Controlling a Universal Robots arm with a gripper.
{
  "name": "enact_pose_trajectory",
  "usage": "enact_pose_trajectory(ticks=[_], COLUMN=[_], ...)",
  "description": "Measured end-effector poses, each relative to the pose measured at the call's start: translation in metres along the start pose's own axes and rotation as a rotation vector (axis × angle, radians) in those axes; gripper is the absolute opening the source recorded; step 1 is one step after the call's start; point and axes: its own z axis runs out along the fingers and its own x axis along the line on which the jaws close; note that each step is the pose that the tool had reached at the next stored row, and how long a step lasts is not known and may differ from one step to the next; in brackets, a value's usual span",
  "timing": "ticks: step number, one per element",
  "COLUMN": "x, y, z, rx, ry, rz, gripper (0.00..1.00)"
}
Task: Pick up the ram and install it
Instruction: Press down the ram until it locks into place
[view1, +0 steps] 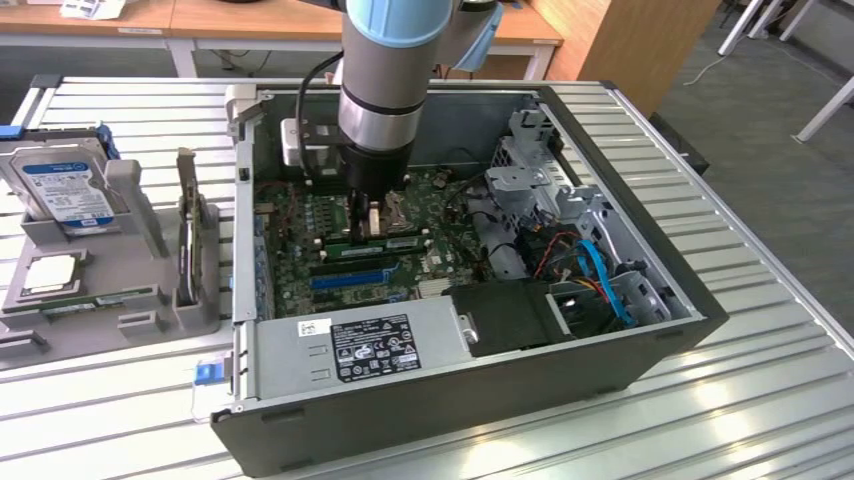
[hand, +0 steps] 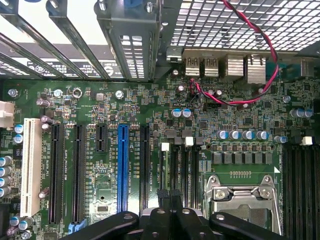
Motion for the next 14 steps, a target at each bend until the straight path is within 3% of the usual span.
enact_pose_trajectory(ticks=[5, 14], x=[0.000, -0.001], y=[-0.0001, 0.0013], z=[-0.0017, -0.0227], rx=[0.0011, 0.0001], ry=[-0.0016, -0.0001], rz=[0.000, 0.000], gripper=[0.10, 0.10])
